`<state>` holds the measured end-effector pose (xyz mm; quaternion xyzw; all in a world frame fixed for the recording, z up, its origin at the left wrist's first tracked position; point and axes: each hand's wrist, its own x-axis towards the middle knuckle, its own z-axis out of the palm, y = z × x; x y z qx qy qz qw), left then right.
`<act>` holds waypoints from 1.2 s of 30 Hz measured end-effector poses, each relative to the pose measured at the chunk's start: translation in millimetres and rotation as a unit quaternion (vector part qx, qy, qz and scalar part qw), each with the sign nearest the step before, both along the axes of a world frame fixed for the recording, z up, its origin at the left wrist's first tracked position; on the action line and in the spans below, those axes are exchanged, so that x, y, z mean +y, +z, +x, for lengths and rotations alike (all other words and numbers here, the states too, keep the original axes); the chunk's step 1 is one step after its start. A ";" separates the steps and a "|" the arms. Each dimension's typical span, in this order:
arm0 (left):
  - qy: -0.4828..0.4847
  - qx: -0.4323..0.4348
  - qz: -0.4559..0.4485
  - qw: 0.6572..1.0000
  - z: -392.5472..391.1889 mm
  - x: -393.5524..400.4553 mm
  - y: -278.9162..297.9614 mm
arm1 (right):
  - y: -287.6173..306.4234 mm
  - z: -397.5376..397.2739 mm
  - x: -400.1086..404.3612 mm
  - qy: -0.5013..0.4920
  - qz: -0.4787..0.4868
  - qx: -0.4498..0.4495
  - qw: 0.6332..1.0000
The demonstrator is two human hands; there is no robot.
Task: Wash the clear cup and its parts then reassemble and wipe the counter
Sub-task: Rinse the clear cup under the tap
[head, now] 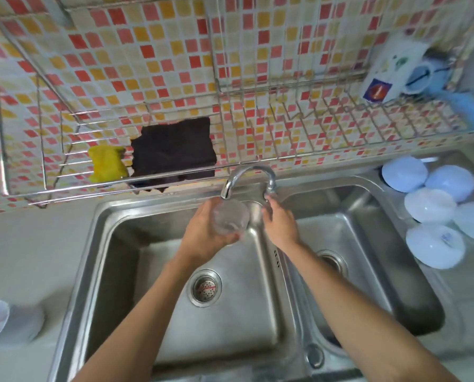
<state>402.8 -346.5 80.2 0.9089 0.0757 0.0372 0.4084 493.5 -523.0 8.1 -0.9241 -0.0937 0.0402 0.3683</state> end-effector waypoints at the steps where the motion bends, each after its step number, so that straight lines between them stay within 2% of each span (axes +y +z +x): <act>1: -0.005 0.005 0.002 1.000 1.0 -2.9 0.4 | -4.5 0.6 -0.2 0.039 -0.003 -0.021 0.999; 3: -0.004 0.016 0.007 1.000 3.5 -7.1 0.9 | -12.2 3.7 -0.8 0.102 -0.025 -0.078 0.991; 6: 0.050 0.024 0.003 0.998 8.3 -4.0 2.2 | -14.1 10.0 0.5 0.107 -0.031 -0.109 0.988; 8: 0.066 0.029 0.008 0.997 8.8 0.0 1.0 | -17.1 14.3 1.8 0.097 -0.020 -0.098 0.990; 12: 0.008 0.047 0.031 0.998 2.6 -4.1 -3.0 | -26.1 19.5 2.2 0.097 0.001 -0.084 0.992; 16: 0.092 0.033 0.009 0.995 5.8 -5.1 -5.5 | -26.9 21.0 3.1 0.087 0.017 -0.075 0.993; 21: 0.027 0.062 0.055 0.996 -4.0 -12.0 -11.8 | -30.3 22.2 2.8 0.091 0.016 -0.063 0.994; 26: 0.110 0.053 0.058 0.991 3.4 -0.1 -12.7 | -27.6 22.0 4.1 0.080 0.016 -0.060 0.995; 30: 0.028 0.081 0.108 0.990 3.5 -10.7 -6.7 | -29.7 22.3 3.5 0.082 0.018 -0.077 0.993; 36: 0.045 0.071 0.090 0.992 8.8 -15.7 -3.6 | -30.1 20.5 3.6 0.079 0.021 -0.084 0.993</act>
